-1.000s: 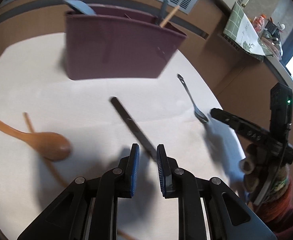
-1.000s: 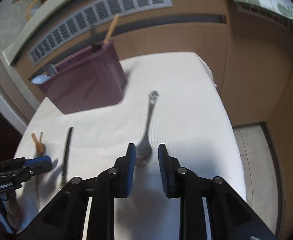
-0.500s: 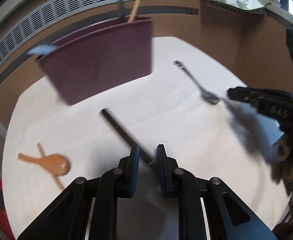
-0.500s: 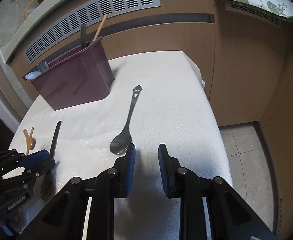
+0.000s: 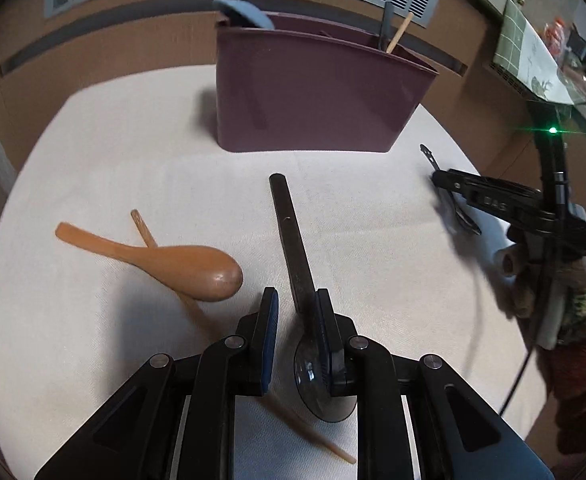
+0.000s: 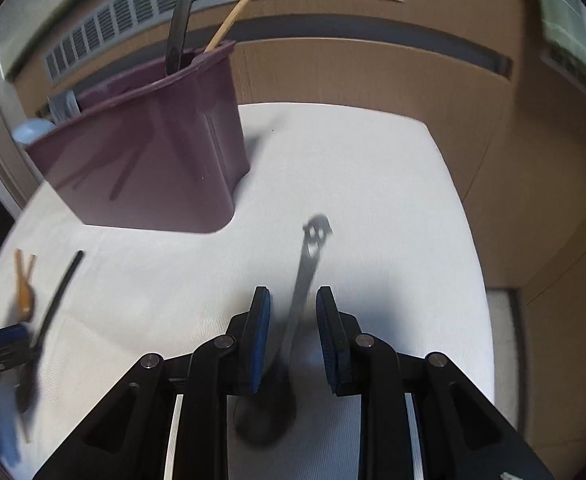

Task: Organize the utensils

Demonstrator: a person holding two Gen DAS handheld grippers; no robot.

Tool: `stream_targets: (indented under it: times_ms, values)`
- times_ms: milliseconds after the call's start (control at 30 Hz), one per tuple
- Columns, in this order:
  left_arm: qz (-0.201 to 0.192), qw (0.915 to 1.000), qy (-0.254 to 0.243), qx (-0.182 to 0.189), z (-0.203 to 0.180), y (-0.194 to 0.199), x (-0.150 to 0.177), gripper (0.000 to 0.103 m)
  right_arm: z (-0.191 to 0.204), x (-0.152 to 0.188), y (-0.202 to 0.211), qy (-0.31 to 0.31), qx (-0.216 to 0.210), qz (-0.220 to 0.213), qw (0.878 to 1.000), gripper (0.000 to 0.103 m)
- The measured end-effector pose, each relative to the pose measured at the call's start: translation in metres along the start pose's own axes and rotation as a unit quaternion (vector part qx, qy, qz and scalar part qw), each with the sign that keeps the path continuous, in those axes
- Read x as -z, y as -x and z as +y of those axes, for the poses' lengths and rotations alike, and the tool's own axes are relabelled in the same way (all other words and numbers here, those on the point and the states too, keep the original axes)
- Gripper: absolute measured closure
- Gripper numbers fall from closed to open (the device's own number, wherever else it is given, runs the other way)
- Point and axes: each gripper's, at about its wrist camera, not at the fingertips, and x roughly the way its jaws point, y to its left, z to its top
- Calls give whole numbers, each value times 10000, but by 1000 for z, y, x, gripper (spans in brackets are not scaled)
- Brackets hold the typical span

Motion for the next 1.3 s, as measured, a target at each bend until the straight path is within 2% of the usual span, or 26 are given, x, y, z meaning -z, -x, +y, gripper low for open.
stream_targets:
  times_ms: [33,67,100,300,533,633,700,767,933,1000,1200,1267,1300]
  values:
    - [17,10000,1,32,0,1,1,83,3,-2,-2,90,62,0,9999,81]
    - [53,10000,-23,63,0,0,-1,83,8,-3,-3,223,127,-13,9997,86]
    - [104,9999,-59,78,-3,-3,-3,83,12,-3,-3,342,112,-16,9994,97]
    - [298,9987,-389,-130,-22,-24,-21,84,15,20,18,467,-190,-75,9987,97]
    - [459,9981,-355,-211,-28,-36,-39,84,3,53,60,303,-485,-312,9979,97]
    - [447,9983,-341,-168,-29,-40,-46,85,1,56,73,223,-573,-453,9971,97]
    - [335,9988,-284,-198,-30,-42,-48,91,0,55,80,162,-635,-554,9963,97]
    - [180,9995,-237,-75,-30,-34,-44,91,0,54,89,97,-666,-669,9955,97]
    - [-679,9971,-138,322,-33,22,-36,91,1,50,107,-3,-802,-965,9921,97]
    - [-983,9942,-181,400,-34,44,-34,91,3,46,114,-22,-858,-1100,9902,103]
    - [-1342,9898,-235,413,-41,64,-41,91,14,33,123,23,-961,-1347,9862,103]
    - [-1387,9894,-183,401,-38,67,-38,91,13,31,123,39,-890,-1324,9872,101]
    - [-1410,9892,-144,384,-36,69,-37,91,12,30,119,106,-945,-1146,9889,97]
